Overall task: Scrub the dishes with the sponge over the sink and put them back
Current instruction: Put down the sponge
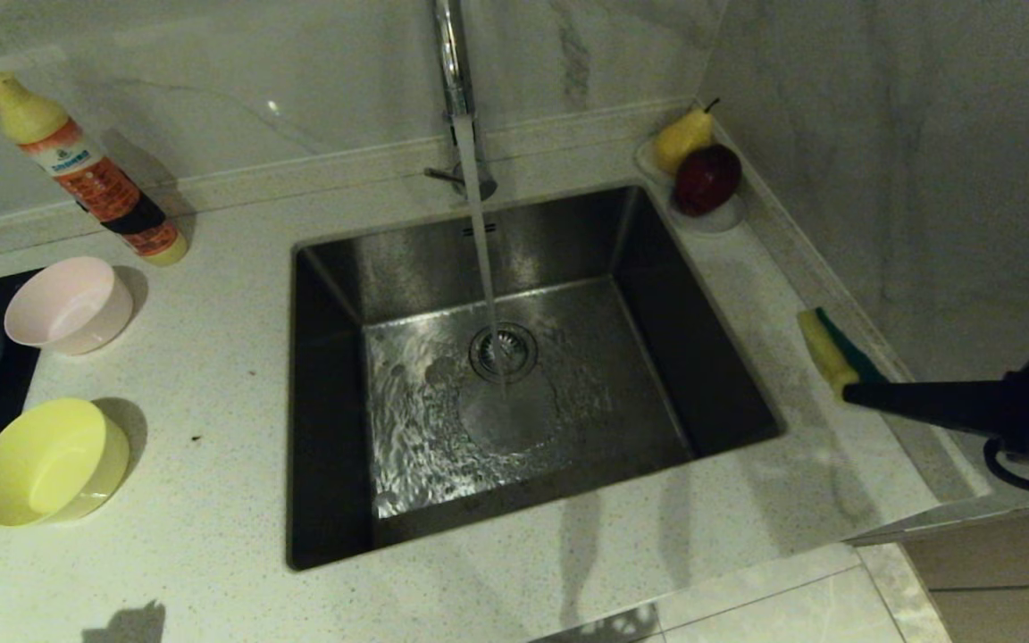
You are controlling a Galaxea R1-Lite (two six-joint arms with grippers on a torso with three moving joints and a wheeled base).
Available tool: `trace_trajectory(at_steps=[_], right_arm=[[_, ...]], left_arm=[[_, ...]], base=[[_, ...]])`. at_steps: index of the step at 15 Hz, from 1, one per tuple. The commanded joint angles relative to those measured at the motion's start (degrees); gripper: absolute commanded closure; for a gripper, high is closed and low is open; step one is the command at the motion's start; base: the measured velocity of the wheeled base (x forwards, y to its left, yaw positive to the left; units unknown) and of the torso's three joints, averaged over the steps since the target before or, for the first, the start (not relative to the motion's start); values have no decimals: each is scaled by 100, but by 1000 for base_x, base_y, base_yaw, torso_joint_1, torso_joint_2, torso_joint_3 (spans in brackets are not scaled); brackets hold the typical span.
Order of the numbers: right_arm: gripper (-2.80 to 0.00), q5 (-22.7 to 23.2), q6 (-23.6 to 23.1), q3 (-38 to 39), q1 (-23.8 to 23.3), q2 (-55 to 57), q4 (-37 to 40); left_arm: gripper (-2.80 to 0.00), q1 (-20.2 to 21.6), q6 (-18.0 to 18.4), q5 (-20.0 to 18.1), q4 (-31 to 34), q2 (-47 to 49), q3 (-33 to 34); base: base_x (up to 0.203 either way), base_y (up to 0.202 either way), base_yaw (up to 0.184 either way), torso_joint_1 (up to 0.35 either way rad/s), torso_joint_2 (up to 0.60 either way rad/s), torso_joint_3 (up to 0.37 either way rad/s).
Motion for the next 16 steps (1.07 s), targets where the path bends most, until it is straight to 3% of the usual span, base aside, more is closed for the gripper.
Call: trace_trajectory(at_steps=[1,5,9,13,16], right_arm=[[0,-320,-303,-21,7,-28,12],[0,-534,-729,-27,16,-155,215],[0,-730,-1576,-9,101,-277,595],[0,-1348,-2192,216,520,-393,632],[0,-2343,-2631,450,1189,-485,619]], left_arm=[[0,-3,-37,-3,-14,16,229],[0,-4,-34,-3,-22,16,229],[0,-4,-34,-3,-22,16,229],[0,-4,-34,-3,-22,16,229],[0,-4,-34,-3,-22,16,229]], base=[[0,0,0,0,0,0],[0,0,0,0,0,0],[0,0,0,0,0,0],[0,0,0,0,0,0],[0,0,0,0,0,0]])
